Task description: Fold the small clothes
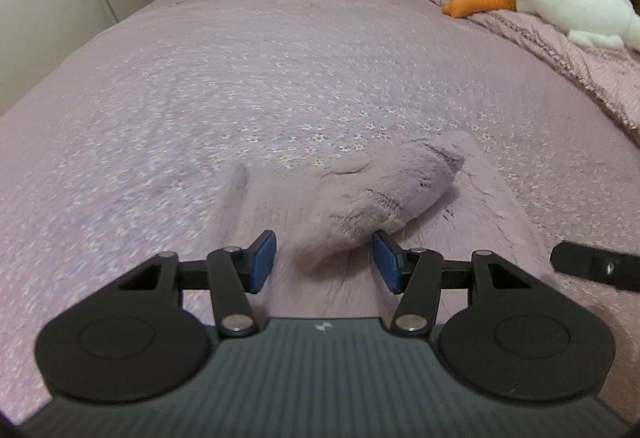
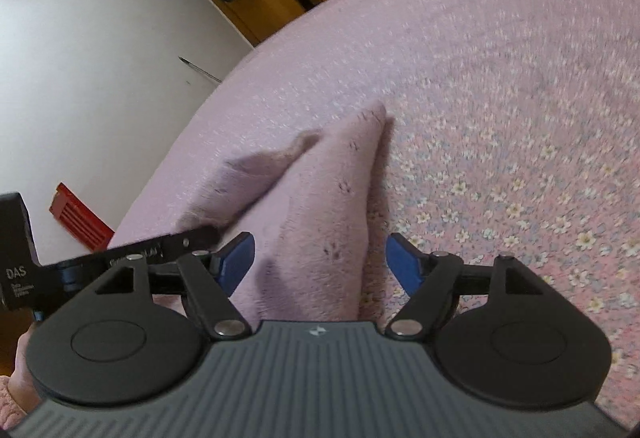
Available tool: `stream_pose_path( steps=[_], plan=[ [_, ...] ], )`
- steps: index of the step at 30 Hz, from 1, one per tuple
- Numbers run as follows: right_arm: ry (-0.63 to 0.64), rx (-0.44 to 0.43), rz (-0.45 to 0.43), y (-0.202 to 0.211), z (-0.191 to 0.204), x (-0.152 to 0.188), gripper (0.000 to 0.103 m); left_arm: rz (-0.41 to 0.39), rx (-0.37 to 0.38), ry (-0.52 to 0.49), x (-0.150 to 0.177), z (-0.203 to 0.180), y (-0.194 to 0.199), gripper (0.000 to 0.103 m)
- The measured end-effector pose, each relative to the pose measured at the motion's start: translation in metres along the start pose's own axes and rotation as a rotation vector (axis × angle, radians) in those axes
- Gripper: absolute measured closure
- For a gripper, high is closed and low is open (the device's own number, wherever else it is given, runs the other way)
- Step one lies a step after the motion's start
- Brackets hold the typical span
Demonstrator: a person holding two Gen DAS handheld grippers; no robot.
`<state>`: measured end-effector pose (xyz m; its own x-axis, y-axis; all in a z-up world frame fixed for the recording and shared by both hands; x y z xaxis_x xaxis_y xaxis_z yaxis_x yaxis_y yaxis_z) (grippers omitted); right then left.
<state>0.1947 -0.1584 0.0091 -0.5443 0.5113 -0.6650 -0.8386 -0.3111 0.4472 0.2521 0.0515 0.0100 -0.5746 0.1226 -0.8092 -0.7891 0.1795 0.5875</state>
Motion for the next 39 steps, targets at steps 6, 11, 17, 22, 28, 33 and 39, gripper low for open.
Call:
stream_pose_path(
  steps=[6, 11, 17, 22, 28, 33, 39],
  plan=[
    [0.011, -0.025, 0.02, -0.031, 0.027, 0.011, 0.023, -0.06, 0.017, 0.049, 0.0, 0.004, -0.008, 0.091],
    [0.177, -0.091, 0.007, -0.024, 0.07, 0.021, 0.02, -0.104, -0.054, 0.165, -0.001, 0.057, 0.007, 0.091],
    [0.241, -0.046, 0.007, -0.026, 0.071, 0.031, 0.015, -0.035, -0.056, 0.24, 0.027, 0.083, -0.007, 0.08],
    [0.088, -0.056, 0.022, -0.018, 0.041, 0.026, 0.011, 0.004, -0.005, 0.285, 0.032, 0.086, 0.012, 0.049],
    [-0.13, -0.145, 0.102, -0.034, 0.022, 0.037, 0.008, 0.092, 0.089, 0.349, 0.058, 0.082, 0.031, 0.021],
    [-0.147, -0.156, 0.121, -0.046, 0.036, 0.042, 0.013, 0.122, 0.24, 0.602, 0.08, 0.084, 0.023, 0.032],
    [-0.186, -0.097, 0.151, -0.042, 0.038, 0.023, 0.052, 0.128, 0.36, 0.772, 0.084, 0.077, 0.012, 0.061]
  ],
)
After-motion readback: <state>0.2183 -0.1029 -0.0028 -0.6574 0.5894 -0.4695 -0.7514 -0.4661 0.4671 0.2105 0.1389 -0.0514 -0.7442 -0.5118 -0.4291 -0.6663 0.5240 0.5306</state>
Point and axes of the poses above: each gripper's, at about its wrist camera, not at the fingertips, and y roughly against the way its jaws point, z to its left, x to its underside, the point moved 7 cm from there along -y, roughly the way its jaws point, and after that the axes turned 7 degrees about -z, right-handed, at the moved point
